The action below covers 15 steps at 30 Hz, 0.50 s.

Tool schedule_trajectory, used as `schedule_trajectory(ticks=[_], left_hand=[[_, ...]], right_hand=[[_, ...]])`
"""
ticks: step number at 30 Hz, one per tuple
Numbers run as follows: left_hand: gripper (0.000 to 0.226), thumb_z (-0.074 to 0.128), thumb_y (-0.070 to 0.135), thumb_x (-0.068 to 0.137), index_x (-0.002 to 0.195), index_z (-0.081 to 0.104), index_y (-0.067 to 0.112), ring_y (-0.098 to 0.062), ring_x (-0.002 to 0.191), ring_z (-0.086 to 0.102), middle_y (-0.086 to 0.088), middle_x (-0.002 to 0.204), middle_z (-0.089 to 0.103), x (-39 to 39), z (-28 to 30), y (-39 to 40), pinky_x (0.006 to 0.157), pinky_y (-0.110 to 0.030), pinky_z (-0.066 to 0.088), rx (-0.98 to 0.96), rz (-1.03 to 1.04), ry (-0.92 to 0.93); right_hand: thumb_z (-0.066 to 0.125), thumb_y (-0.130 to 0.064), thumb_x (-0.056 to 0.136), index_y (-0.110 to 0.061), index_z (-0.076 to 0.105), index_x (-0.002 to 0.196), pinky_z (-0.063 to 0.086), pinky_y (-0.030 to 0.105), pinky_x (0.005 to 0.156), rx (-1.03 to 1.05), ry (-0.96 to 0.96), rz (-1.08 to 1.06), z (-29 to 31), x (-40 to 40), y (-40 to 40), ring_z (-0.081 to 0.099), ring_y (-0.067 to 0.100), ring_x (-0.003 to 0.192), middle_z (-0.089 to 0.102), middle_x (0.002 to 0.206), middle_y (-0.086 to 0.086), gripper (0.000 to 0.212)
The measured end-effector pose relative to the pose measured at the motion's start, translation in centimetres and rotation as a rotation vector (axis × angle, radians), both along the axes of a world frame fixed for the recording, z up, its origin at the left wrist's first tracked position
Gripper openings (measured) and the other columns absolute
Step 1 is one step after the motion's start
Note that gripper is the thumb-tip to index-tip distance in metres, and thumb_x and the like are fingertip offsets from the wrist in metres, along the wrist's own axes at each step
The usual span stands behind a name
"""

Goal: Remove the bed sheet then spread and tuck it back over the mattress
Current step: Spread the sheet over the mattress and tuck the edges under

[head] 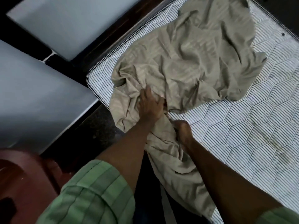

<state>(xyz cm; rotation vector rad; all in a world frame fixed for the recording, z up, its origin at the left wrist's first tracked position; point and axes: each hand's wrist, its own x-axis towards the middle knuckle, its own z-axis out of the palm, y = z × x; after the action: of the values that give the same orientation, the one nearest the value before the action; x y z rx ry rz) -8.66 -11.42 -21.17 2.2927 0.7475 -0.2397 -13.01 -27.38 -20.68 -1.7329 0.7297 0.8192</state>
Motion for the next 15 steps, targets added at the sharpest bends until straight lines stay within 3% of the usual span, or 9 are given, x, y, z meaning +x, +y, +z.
schedule_trajectory(ticks=[1, 3, 4, 6, 7, 9, 10, 12, 15], left_hand=[[0.074, 0.047, 0.053, 0.097, 0.158, 0.027, 0.017, -0.033, 0.145, 0.033, -0.012, 0.162, 0.029, -0.4, -0.2, 0.7, 0.116, -0.054, 0.031, 0.041, 0.046, 0.012], [0.069, 0.037, 0.054, 0.099, 0.154, 0.035, 0.012, -0.036, 0.143, 0.037, -0.016, 0.157, 0.037, -1.9, -0.7, 2.1, 0.116, -0.052, 0.031, 0.134, 0.17, 0.085], [0.067, 0.031, 0.054, 0.099, 0.148, 0.042, 0.01, -0.038, 0.138, 0.042, -0.017, 0.151, 0.043, -2.9, -0.9, 2.6, 0.113, -0.052, 0.035, 0.17, 0.199, 0.103], [0.062, 0.026, 0.051, 0.1, 0.133, 0.056, 0.009, -0.04, 0.124, 0.053, -0.017, 0.139, 0.053, -5.3, -0.7, 2.9, 0.101, -0.051, 0.045, 0.243, 0.168, 0.012], [0.054, 0.031, 0.047, 0.102, 0.127, 0.06, 0.01, -0.039, 0.118, 0.057, -0.015, 0.135, 0.057, -6.4, -0.6, 2.7, 0.094, -0.049, 0.048, 0.296, 0.161, -0.059], [0.034, 0.049, 0.036, 0.098, 0.123, 0.061, 0.016, -0.034, 0.12, 0.056, -0.01, 0.139, 0.055, -7.6, -0.4, 2.2, 0.094, -0.048, 0.045, 0.41, 0.276, -0.108], [0.037, 0.058, 0.033, 0.093, 0.127, 0.058, 0.019, -0.032, 0.126, 0.052, -0.008, 0.144, 0.05, -7.8, -0.4, 1.9, 0.098, -0.048, 0.042, 0.409, 0.406, -0.066], [0.057, 0.068, 0.037, 0.086, 0.137, 0.049, 0.022, -0.035, 0.129, 0.048, -0.01, 0.146, 0.044, -7.9, -0.6, 2.1, 0.102, -0.05, 0.039, 0.252, 0.682, 0.082], [0.054, 0.076, 0.042, 0.083, 0.13, 0.059, 0.021, -0.037, 0.124, 0.055, -0.014, 0.135, 0.053, -8.0, -0.7, 4.2, 0.105, -0.042, 0.046, 0.0, 0.745, 0.185]], right_hand=[[0.064, -0.03, 0.074, -0.017, 0.059, 0.065, 0.038, 0.029, 0.051, 0.077, 0.062, -0.029, 1.4, 0.2, 0.7, 0.049, 0.02, 0.056, 0.052, 0.059, 0.005, 0.016], [0.051, -0.015, 0.095, -0.007, 0.063, 0.067, 0.041, 0.019, 0.037, 0.25, 0.252, -0.08, 2.5, 0.2, 1.9, 0.056, 0.016, 0.038, 0.059, 0.048, 0.005, 0.031], [0.045, -0.008, 0.098, -0.004, 0.065, 0.07, 0.048, 0.02, 0.038, 0.322, 0.281, -0.084, 2.5, 0.1, 2.2, 0.063, 0.017, 0.042, 0.064, 0.051, 0.007, 0.034], [0.053, -0.01, 0.094, -0.007, 0.076, 0.083, 0.064, 0.037, 0.07, 0.229, 0.166, -0.015, 1.8, -0.1, 3.0, 0.077, 0.026, 0.08, 0.077, 0.078, 0.01, 0.025], [0.059, -0.016, 0.088, -0.013, 0.079, 0.089, 0.062, 0.045, 0.084, 0.127, 0.055, 0.089, 1.0, 0.0, 3.3, 0.075, 0.028, 0.092, 0.079, 0.089, 0.007, 0.021], [0.067, -0.021, 0.081, -0.017, 0.08, 0.097, 0.058, 0.049, 0.09, 0.036, -0.011, 0.212, -1.1, -0.1, 3.8, 0.073, 0.028, 0.097, 0.078, 0.095, 0.004, 0.02], [0.071, -0.02, 0.083, -0.016, 0.079, 0.103, 0.058, 0.046, 0.091, 0.09, 0.016, 0.176, -0.3, 0.3, 4.4, 0.072, 0.028, 0.101, 0.078, 0.098, 0.005, 0.021], [0.07, -0.022, 0.093, -0.009, 0.074, 0.114, 0.058, 0.041, 0.091, 0.407, 0.135, 0.014, 2.0, 0.8, 5.5, 0.071, 0.03, 0.106, 0.077, 0.104, 0.009, 0.026], [0.062, -0.036, 0.1, -0.005, 0.065, 0.135, 0.057, 0.04, 0.097, 0.74, 0.434, -0.143, 3.0, 1.1, 6.0, 0.071, 0.029, 0.111, 0.072, 0.122, 0.015, 0.046]])
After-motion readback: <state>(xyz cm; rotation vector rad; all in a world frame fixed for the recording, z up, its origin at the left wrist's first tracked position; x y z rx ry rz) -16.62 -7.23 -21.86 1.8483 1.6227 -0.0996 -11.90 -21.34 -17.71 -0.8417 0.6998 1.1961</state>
